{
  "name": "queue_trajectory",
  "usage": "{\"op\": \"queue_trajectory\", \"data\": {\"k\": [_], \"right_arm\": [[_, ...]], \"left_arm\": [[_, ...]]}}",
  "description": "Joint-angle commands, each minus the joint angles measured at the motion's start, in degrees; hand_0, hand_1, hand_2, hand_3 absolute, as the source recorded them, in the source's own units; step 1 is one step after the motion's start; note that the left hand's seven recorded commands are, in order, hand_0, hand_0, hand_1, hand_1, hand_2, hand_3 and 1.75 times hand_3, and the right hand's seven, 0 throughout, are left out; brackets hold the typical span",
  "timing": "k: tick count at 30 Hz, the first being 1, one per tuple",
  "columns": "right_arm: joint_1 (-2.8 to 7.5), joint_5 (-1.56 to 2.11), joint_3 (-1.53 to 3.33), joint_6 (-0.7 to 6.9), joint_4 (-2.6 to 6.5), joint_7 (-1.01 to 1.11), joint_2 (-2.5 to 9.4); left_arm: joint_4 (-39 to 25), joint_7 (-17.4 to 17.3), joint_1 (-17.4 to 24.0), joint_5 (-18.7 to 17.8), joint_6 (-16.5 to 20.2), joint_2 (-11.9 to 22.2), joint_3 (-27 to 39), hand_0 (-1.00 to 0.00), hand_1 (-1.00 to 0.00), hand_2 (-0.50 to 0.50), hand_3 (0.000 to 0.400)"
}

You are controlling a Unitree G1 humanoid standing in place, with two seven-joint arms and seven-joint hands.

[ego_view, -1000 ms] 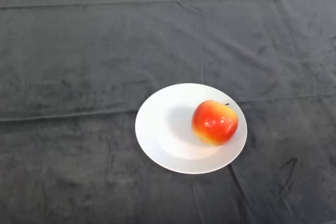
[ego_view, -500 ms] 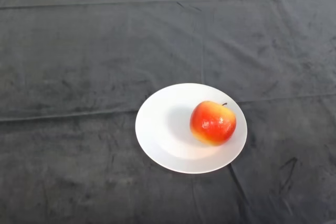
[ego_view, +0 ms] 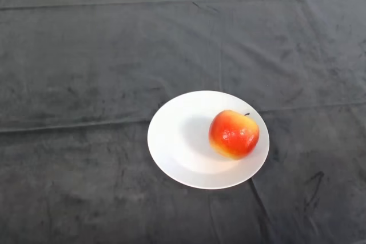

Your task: Move the apple to the plate

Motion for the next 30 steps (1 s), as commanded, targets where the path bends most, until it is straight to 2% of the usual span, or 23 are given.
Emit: {"op": "queue_trajectory", "data": {"k": [1,30], "right_arm": [[0.25,-0.07,0.11,-0.03,2.27,-0.32,-0.43],[0.23,-0.02,0.15,-0.06,2.31,-0.34,-0.44]], "left_arm": [[2.26,0.09,-2.51,-0.01,-1.33,5.29,-1.58,0.0,0.0,0.0,0.0],[2.13,0.33,-2.33,-0.68,-1.16,5.43,-2.82,0.0,0.0,0.0,0.0]]}}
